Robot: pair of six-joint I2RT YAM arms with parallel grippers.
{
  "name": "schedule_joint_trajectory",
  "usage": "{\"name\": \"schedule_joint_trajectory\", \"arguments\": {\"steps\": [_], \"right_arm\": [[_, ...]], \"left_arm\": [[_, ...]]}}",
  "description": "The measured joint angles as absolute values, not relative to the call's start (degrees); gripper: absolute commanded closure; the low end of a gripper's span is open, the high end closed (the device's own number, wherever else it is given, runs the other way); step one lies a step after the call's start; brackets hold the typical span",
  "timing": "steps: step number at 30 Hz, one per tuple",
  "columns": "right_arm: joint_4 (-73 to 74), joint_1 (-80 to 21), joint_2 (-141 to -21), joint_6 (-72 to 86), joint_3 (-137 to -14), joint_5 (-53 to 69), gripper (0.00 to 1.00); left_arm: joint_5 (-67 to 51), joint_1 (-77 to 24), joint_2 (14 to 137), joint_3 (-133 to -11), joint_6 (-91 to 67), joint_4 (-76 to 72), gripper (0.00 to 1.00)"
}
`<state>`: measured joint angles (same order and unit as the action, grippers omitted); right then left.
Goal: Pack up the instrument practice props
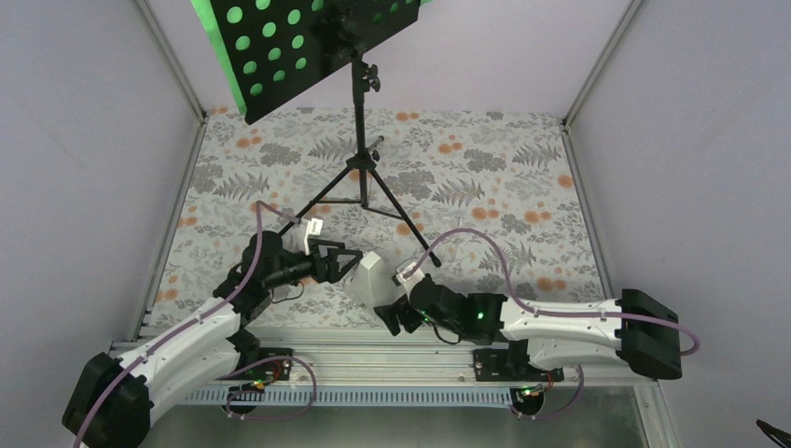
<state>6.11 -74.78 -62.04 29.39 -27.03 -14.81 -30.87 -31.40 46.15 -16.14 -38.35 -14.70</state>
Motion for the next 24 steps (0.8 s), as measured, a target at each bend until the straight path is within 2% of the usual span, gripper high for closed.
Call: {"name": "schedule_joint_trajectory", "arguments": {"steps": [7,12,24], "right_arm": [[8.9,-77.6,-71.8,33.3,-30.3,-22.0,0.0],[11.0,-77.1,-73.1,36.7,-30.9,-25.2,0.0],[9.6,-65.1,-70.4,36.4,-29.8,-24.4,0.0]], "left_arm": [[-26.8,-31.4,40.1,-15.8,-37.7,-10.6,0.01],[-25.2,-31.4,38.5,-15.8,-37.0,-8.6,0.01],[-24.6,-31.4,37.3,-15.9,-36.6,-7.3,0.0]]}}
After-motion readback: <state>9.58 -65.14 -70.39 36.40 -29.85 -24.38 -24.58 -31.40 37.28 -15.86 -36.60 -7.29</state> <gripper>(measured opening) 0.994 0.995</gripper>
